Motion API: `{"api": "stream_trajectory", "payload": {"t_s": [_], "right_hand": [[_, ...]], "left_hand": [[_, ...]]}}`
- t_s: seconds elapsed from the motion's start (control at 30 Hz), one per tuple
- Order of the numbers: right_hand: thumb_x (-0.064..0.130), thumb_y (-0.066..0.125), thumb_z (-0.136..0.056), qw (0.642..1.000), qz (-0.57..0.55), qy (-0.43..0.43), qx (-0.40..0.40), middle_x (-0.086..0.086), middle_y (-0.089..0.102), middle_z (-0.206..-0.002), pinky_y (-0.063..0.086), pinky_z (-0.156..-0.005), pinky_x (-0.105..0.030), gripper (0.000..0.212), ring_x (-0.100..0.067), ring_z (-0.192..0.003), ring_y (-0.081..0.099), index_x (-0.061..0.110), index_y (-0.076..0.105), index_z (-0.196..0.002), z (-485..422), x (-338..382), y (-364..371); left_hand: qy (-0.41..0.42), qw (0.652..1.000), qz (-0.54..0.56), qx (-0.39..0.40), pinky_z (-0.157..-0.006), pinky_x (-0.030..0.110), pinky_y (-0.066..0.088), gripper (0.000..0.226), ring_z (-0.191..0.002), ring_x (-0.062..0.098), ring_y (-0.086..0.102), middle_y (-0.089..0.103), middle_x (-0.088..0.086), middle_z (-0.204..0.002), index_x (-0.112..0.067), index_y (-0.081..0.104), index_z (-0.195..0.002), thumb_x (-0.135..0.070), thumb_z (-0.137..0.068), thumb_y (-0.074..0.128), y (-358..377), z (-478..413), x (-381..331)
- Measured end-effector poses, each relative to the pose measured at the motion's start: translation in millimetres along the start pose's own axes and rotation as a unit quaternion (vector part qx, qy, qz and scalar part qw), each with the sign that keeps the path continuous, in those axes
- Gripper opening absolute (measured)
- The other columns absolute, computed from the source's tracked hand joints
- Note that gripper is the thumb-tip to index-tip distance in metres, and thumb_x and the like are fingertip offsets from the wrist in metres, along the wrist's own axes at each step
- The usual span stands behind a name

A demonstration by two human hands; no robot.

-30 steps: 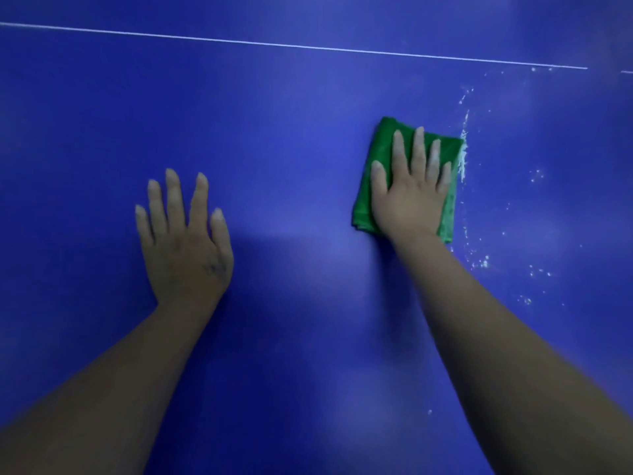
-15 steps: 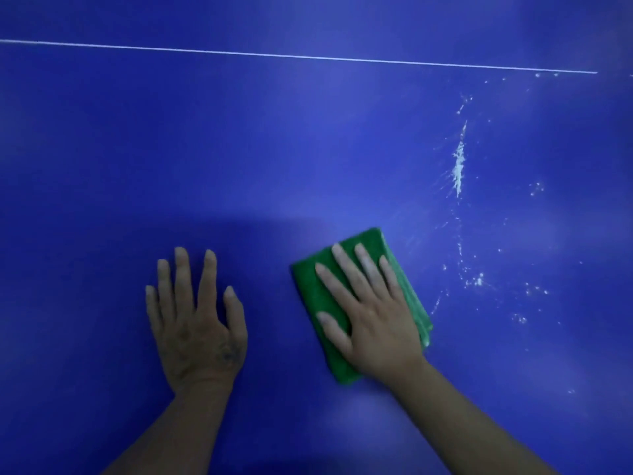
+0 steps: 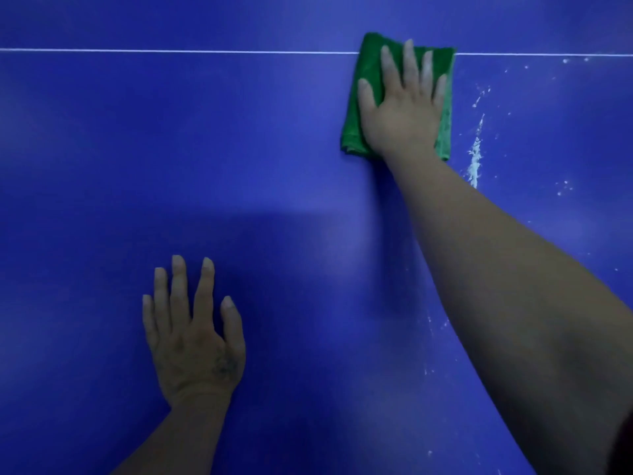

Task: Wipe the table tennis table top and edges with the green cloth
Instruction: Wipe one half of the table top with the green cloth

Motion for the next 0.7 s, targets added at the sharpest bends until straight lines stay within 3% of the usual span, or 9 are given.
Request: {"api": "stream_trajectory", "payload": {"t_s": [0.1,0.2,0.4,0.53,0.7], "right_hand": [[0.062,0.025,-0.109,0.998,-0.003,0.063,-0.016,-0.004,0.006,-0.183,0.0,-0.135,-0.055,0.072,-0.03,-0.169,0.003,0.032,0.02,-0.174,17.5,-13.0,-1.4],[0.059,0.026,-0.11,0.997,-0.001,0.072,-0.029,-0.006,0.007,-0.183,0.002,-0.135,-0.054,0.07,-0.032,-0.169,0.005,0.03,0.021,-0.174,68.8,-5.0,0.0],[0.057,0.036,-0.113,0.998,0.033,-0.038,-0.038,-0.007,0.014,-0.182,0.014,-0.134,-0.056,0.066,-0.032,-0.168,0.013,0.028,0.031,-0.171,231.3,-7.0,8.1],[0.056,0.046,-0.11,0.994,0.029,-0.108,0.013,-0.004,0.017,-0.181,0.021,-0.132,-0.062,0.068,-0.032,-0.168,0.014,0.028,0.034,-0.17,343.7,-33.0,20.4],[0.06,0.044,-0.109,0.972,0.025,-0.233,0.036,0.001,0.022,-0.18,0.021,-0.132,-0.059,0.066,-0.029,-0.168,0.018,0.032,0.037,-0.169,320.0,-34.6,15.7]], "left_hand": [[-0.004,1.0,0.003,-0.001,-0.135,0.056,0.013,0.06,-0.168,0.03,0.014,0.022,0.008,-0.179,-0.019,0.039,-0.167,-0.038,-0.11,0.039,-1.2,0.9,-0.5],[-0.01,1.0,0.001,0.012,-0.135,0.056,0.012,0.062,-0.168,0.029,0.011,0.02,0.008,-0.18,-0.02,0.037,-0.168,-0.039,-0.11,0.038,-0.6,0.2,1.3],[-0.021,0.999,0.006,0.033,-0.136,0.054,0.007,0.064,-0.168,0.027,0.007,0.017,0.007,-0.18,-0.022,0.035,-0.169,-0.041,-0.108,0.036,0.2,0.6,1.8],[-0.025,0.999,0.012,0.038,-0.136,0.051,0.003,0.064,-0.169,0.024,0.003,0.014,0.005,-0.181,-0.023,0.033,-0.17,-0.045,-0.109,0.033,-0.5,1.1,1.3],[-0.009,1.0,0.015,0.012,-0.136,0.052,0.005,0.063,-0.168,0.026,0.007,0.018,0.007,-0.18,-0.023,0.034,-0.169,-0.043,-0.11,0.034,-4.4,3.8,0.9]]}}
Point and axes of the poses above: each hand's wrist, its own z-axis away from the middle knuckle, its own y-axis out of the palm, x = y × z, the point moved 10 cm from there along -z, towards the middle knuckle
